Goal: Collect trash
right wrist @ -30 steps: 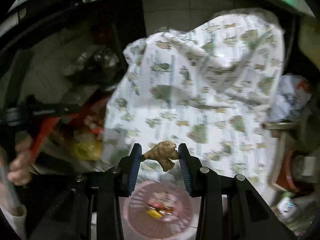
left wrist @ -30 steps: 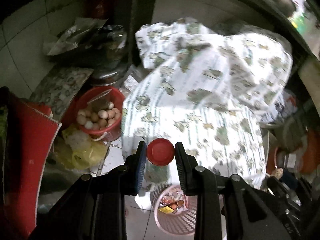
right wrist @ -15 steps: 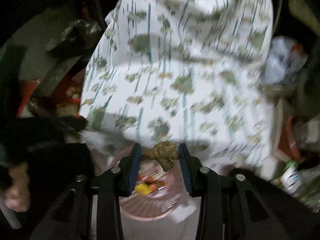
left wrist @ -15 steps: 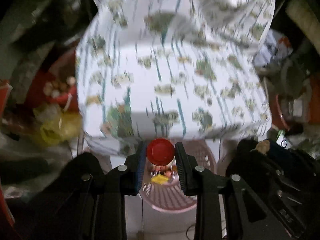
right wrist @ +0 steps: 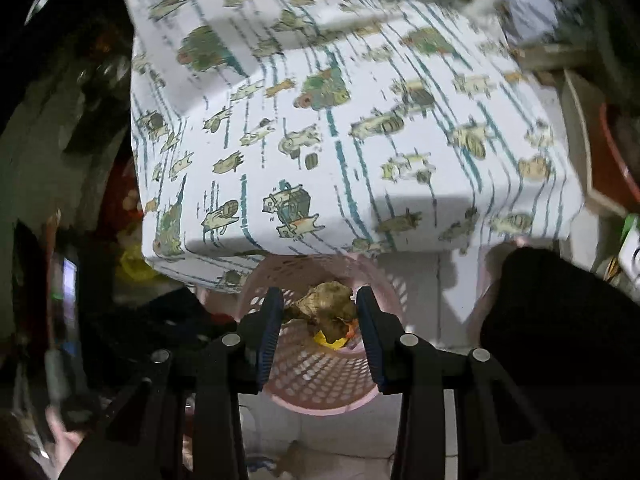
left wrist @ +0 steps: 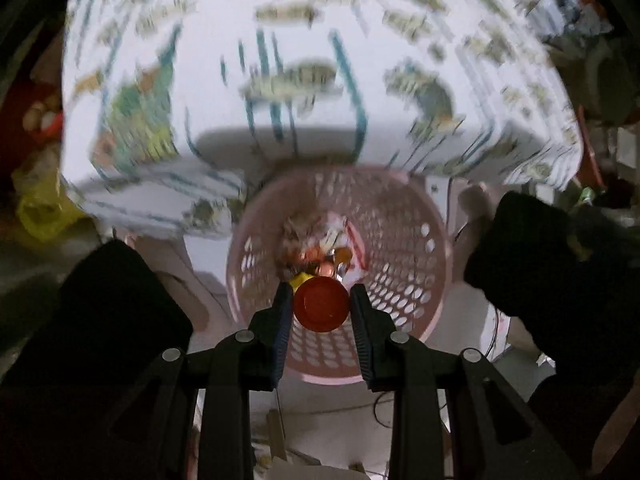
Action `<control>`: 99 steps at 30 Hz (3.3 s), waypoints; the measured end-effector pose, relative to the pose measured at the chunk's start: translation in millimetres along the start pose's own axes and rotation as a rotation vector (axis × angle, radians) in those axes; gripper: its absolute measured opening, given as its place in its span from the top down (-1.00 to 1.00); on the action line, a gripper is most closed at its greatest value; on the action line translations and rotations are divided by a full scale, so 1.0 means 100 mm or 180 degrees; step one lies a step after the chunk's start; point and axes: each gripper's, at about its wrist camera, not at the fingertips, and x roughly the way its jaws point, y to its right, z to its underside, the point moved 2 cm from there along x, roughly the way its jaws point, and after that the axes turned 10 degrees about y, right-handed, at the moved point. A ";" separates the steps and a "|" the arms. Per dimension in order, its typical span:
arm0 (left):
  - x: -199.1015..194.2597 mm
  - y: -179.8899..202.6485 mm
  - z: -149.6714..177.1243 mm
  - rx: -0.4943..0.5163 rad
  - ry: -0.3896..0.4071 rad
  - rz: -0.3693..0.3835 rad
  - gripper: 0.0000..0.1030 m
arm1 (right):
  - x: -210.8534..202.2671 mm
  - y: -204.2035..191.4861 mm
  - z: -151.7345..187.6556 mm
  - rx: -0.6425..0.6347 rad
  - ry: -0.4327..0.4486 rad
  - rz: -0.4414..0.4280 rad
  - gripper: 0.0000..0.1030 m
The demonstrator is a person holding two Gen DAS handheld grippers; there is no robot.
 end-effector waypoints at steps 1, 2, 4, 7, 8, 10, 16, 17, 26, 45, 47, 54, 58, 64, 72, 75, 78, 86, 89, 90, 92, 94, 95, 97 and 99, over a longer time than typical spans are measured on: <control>0.08 0.00 0.03 0.0006 -0.0085 -0.0011 0.46 | 0.01 0.02 -0.01 0.0063 -0.0027 -0.0049 0.22; 0.16 -0.01 0.07 0.0027 -0.0167 -0.0022 0.46 | 0.03 0.06 -0.01 0.0184 -0.0077 -0.0155 0.22; 0.29 -0.02 0.11 0.0021 -0.0280 -0.0088 0.46 | 0.07 0.12 -0.02 0.0347 -0.0159 -0.0325 0.22; 0.40 -0.06 0.16 -0.0037 -0.0409 -0.0047 0.46 | 0.07 0.18 -0.03 0.0500 -0.0133 -0.0386 0.22; 0.44 -0.06 0.16 -0.0061 -0.0440 -0.0025 0.46 | 0.07 0.19 -0.04 0.0507 -0.0115 -0.0362 0.22; 0.48 -0.04 0.20 -0.0060 -0.0497 -0.0001 0.46 | 0.07 0.20 -0.03 0.0534 -0.0115 -0.0364 0.22; 0.45 0.05 0.25 0.0061 -0.0487 -0.0066 0.19 | 0.07 0.20 0.02 0.0473 -0.0134 -0.0338 0.22; 0.41 0.06 0.24 0.0061 -0.0459 -0.0081 -0.01 | 0.07 0.20 0.03 0.0463 -0.0143 -0.0339 0.22; -0.33 -0.08 -0.05 -0.0059 0.0268 -0.0124 -0.34 | 0.18 0.11 0.06 0.0277 -0.0181 -0.0267 0.22; -0.63 -0.38 -0.24 -0.0306 0.0589 -0.0170 -0.34 | 0.97 -0.04 0.60 0.0006 -0.0609 0.0288 0.21; -0.62 -0.38 -0.25 -0.0301 0.0579 -0.0164 -0.34 | 1.01 -0.01 0.63 0.0041 -0.0682 0.0302 0.18; -0.70 -0.33 -0.30 -0.0250 0.0698 -0.0262 -0.34 | 0.81 -0.14 0.55 -0.0227 -0.0443 0.0411 -0.02; -0.82 -0.30 -0.33 -0.0207 0.0834 -0.0299 -0.34 | 0.56 -0.25 0.44 -0.0421 -0.0154 0.0451 -0.02; -0.98 -0.29 -0.36 -0.0180 0.1033 -0.0398 -0.34 | 0.21 -0.41 0.28 -0.0685 0.0232 0.0513 -0.03; -1.29 -0.31 -0.38 -0.0231 0.1476 -0.0387 -0.34 | -0.26 -0.58 0.08 -0.0945 0.0741 0.0580 -0.04; -1.44 -0.34 -0.39 -0.0306 0.1677 -0.0339 -0.46 | -0.41 -0.58 0.04 -0.0956 0.0885 0.0572 -0.05; -1.57 -0.38 -0.38 -0.0352 0.1833 -0.0329 -0.57 | -0.56 -0.61 0.03 -0.1009 0.1077 0.0592 -0.09; -2.14 -0.25 -0.27 -0.0063 0.2282 -0.0521 -0.65 | -1.17 -0.66 -0.11 -0.1009 0.1649 0.0651 -0.33; -2.46 -0.19 -0.29 -0.0075 0.2200 -0.0370 -0.72 | -1.64 -0.73 -0.24 -0.1007 0.1978 0.0617 -0.33; -2.59 -0.17 -0.29 -0.0068 0.2218 -0.0318 -0.72 | -1.76 -0.77 -0.28 -0.1040 0.2032 0.0611 -0.33; -2.85 -0.11 -0.30 -0.0034 0.2321 -0.0341 -0.72 | -2.09 -0.88 -0.39 -0.1148 0.2168 0.0653 -0.43; -3.12 -0.03 -0.33 0.0011 0.2418 -0.0325 -0.72 | -2.36 -0.95 -0.49 -0.1145 0.2282 0.0720 -0.63; -3.24 0.00 -0.34 0.0019 0.2484 -0.0284 -0.76 | -2.50 -0.99 -0.56 -0.1075 0.2348 0.0712 -0.72; -3.49 0.05 -0.37 0.0012 0.2622 -0.0220 -0.98 | -2.70 -1.03 -0.72 -0.0924 0.2382 0.0664 -0.72; -3.68 0.07 -0.42 0.0025 0.2713 -0.0158 -1.00 | -2.81 -1.06 -0.85 -0.0803 0.2334 0.0695 -0.72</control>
